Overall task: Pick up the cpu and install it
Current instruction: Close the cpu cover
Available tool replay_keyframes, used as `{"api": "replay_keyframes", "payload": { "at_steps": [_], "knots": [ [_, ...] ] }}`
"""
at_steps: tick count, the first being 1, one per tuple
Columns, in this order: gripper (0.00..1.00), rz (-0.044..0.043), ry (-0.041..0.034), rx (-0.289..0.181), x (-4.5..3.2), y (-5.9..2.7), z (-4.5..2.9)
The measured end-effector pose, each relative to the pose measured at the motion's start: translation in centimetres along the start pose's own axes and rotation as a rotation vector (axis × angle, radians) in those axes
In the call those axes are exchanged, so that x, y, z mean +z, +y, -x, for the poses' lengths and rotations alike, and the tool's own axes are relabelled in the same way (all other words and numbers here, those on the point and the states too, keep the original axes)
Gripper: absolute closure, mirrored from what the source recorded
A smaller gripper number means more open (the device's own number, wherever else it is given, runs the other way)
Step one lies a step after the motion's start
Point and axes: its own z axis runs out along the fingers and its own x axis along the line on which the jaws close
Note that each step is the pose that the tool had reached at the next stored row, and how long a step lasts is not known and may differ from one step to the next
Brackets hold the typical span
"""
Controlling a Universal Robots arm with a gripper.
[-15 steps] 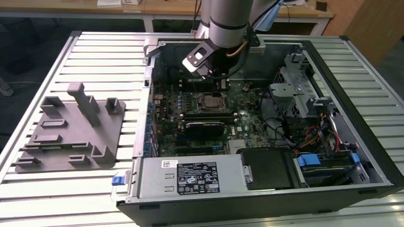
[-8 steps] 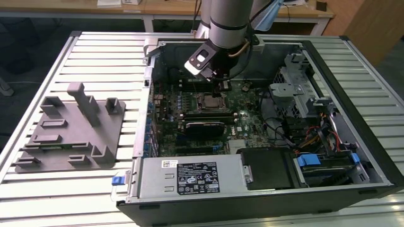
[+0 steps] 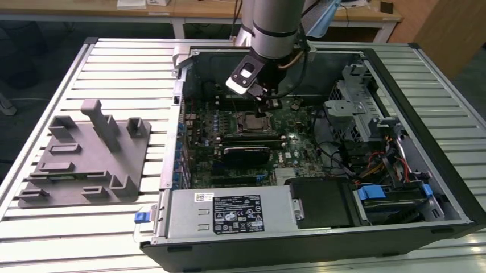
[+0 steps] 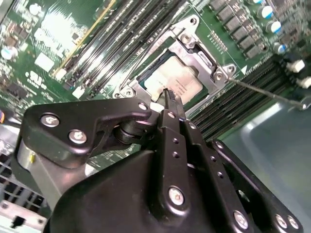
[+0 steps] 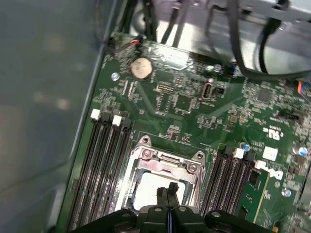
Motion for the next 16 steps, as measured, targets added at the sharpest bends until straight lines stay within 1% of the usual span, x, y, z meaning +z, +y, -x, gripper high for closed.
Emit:
{"api": "replay_keyframes", "payload": {
  "at_steps": [16],
  "knots": [
    [0.89,-0.007,-0.0031,-0.292,0.2,0.0,0.01]
  ]
}}
